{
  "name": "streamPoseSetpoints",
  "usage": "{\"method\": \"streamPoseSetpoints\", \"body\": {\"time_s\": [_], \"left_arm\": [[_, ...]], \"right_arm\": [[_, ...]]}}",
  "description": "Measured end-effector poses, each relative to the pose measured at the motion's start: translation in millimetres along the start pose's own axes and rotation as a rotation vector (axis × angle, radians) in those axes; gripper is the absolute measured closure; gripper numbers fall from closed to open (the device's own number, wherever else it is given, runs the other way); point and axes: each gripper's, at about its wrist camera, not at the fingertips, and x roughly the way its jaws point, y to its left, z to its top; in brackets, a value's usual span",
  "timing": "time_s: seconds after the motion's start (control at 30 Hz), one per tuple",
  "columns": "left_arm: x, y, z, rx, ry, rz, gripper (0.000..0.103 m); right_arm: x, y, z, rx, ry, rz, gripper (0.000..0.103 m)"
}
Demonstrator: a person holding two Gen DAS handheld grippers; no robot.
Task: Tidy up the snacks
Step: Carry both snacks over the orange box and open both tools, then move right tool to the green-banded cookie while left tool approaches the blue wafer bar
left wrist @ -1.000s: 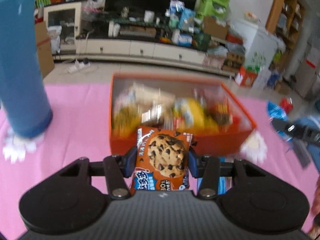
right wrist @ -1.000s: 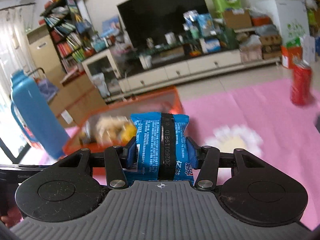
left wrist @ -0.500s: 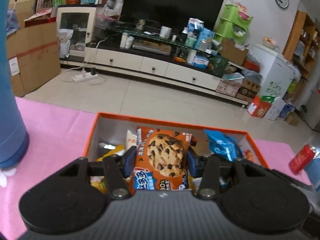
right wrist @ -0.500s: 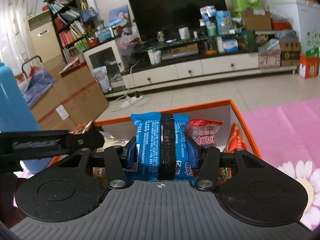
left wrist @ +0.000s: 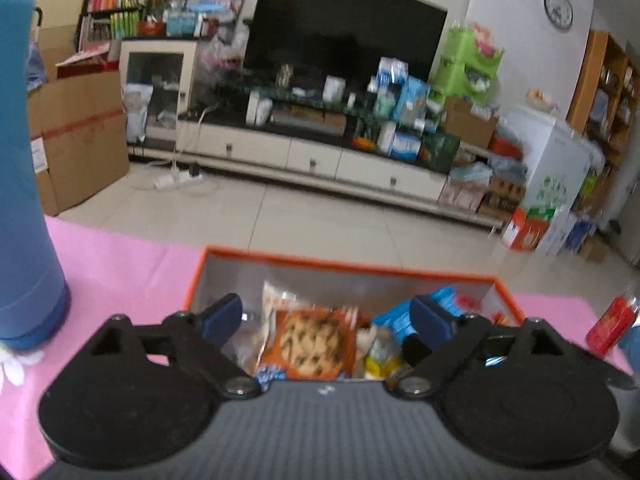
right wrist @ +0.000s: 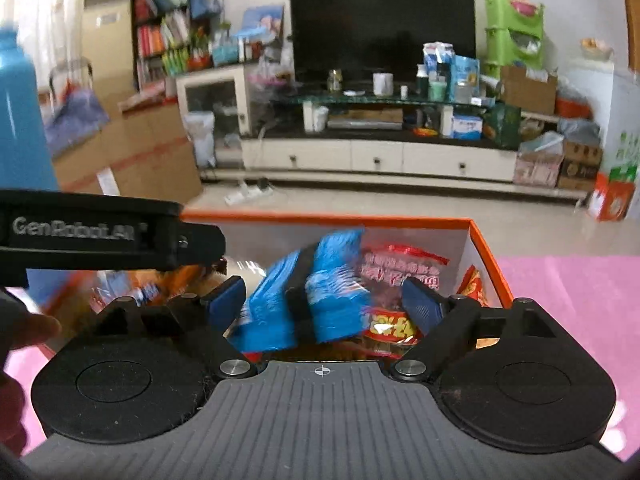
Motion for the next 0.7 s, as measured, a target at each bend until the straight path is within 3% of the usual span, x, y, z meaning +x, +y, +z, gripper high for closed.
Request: {"method": "streamPoseSetpoints", "body": {"time_s": [0.13,0.33,0.5,0.7], "left_arm": [[-18.3,-1.3,9.0,-0.023,-0.032,-0.046,0.009],[-52.1,-30.0,-0.1,0.112,0.011,-0.106,0.008],[-84.7,-49.0,-52.5,0.260,0.087,-0.109,0.008],[-56.6,-62.1,-118.1,0.268,0.267,-0.093,0.008]], "right_arm": [[-27.8,-16.5,11.3,0.030,-0.052,-0.003,0.023],[-88.5,-57.7,-5.9,0.042,-0.073,-0.088,0.016],[-132.1,-106.4,-57.2,0.182,0.066,-0.073,0.016],[-164.1,-164.0,-98.1,0.471,0.140,-0.019,0.016]]}}
